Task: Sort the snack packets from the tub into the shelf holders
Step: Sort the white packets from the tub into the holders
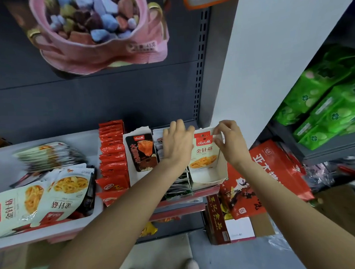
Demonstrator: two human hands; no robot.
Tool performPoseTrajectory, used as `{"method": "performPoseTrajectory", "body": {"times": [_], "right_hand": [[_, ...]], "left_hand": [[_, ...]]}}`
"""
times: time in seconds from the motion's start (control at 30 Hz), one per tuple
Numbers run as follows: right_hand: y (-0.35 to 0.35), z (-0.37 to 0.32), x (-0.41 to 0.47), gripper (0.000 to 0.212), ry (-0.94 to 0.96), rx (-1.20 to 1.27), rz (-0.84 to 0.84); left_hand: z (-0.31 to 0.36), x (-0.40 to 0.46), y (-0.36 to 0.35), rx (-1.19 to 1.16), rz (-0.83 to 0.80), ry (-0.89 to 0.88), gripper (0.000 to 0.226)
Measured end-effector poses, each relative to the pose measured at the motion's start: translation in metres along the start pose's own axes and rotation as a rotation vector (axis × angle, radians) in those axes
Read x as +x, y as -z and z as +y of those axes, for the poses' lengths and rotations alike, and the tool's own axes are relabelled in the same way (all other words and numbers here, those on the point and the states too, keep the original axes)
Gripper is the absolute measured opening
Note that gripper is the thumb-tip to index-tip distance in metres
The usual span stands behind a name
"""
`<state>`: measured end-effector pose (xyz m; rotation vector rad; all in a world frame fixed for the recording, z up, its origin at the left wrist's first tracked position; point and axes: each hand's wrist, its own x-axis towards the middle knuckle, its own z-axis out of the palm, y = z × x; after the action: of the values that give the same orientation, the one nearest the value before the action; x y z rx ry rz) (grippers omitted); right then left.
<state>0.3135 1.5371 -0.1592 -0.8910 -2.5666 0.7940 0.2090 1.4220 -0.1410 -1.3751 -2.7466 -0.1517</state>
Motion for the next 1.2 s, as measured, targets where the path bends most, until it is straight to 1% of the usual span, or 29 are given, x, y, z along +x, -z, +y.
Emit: {"method": "performPoseTrajectory", "body": {"times": [0.07,0.13,0.2,0.3,0.4,0.5,0.6,0.67,0.7,0.77,0.83,0.9,0.97,1.1,1.2], "right_hand": [[0.001,0.0,0.003,0.006,0.006,0.014,-0.068],[0.001,-0.002,0.005,0.004,0.019,-0.035,-0.082],[0.002,-0.003,0.004,0.012,0.027,-0.09,-0.066],[0.002,-0.006,0.002,0.027,-0.015,-0.099,-0.046],[0.0,-0.007,0.004,0.031,0.004,-0.179,-0.096],[0.002,-0.012,0.004,0.038,0.015,-0.149,-0.134],[0.006,-0.022,-0.003,0.04,0.082,-0.181,-0.03],[0.007,-0.035,-0.008,0.036,0.162,-0.193,0.032],[0.005,-0.045,-0.01,0.033,0.197,-0.167,0.031],[-0.002,-0.069,-0.015,0.029,0.236,-0.08,-0.012],[-0.014,-0.095,-0.018,0.029,0.234,0.025,-0.08],[-0.029,-0.124,-0.022,0.028,0.236,0.126,-0.14],[-0.048,-0.153,-0.029,0.025,0.251,0.176,-0.192],[-0.097,-0.212,-0.04,0.029,0.317,0.182,-0.296],[-0.141,-0.257,-0.044,0.04,0.335,0.137,-0.399]], "left_hand": [[0.001,0.002,-0.001,-0.018,0.03,-0.003,0.044],[0.001,0.003,-0.002,-0.031,0.037,0.004,0.039],[0.0,0.005,-0.003,-0.015,0.028,0.007,0.031],[-0.001,0.007,-0.001,0.005,0.009,0.006,0.025],[-0.002,0.009,0.0,0.029,-0.01,-0.003,0.026],[-0.003,0.005,0.002,-0.001,-0.013,-0.021,0.032],[-0.011,-0.007,0.006,-0.1,0.044,-0.046,0.039],[-0.021,-0.018,0.012,-0.177,0.111,-0.033,0.037],[-0.028,-0.024,0.015,-0.213,0.144,-0.017,0.034],[-0.045,-0.037,0.023,-0.284,0.195,0.026,0.026],[-0.067,-0.052,0.032,-0.367,0.229,0.08,0.019],[-0.096,-0.069,0.042,-0.457,0.235,0.171,0.015],[-0.128,-0.086,0.049,-0.519,0.225,0.284,0.014],[-0.206,-0.122,0.054,-0.512,0.222,0.478,0.018],[-0.269,-0.147,0.041,-0.426,0.101,0.596,0.024]]}}
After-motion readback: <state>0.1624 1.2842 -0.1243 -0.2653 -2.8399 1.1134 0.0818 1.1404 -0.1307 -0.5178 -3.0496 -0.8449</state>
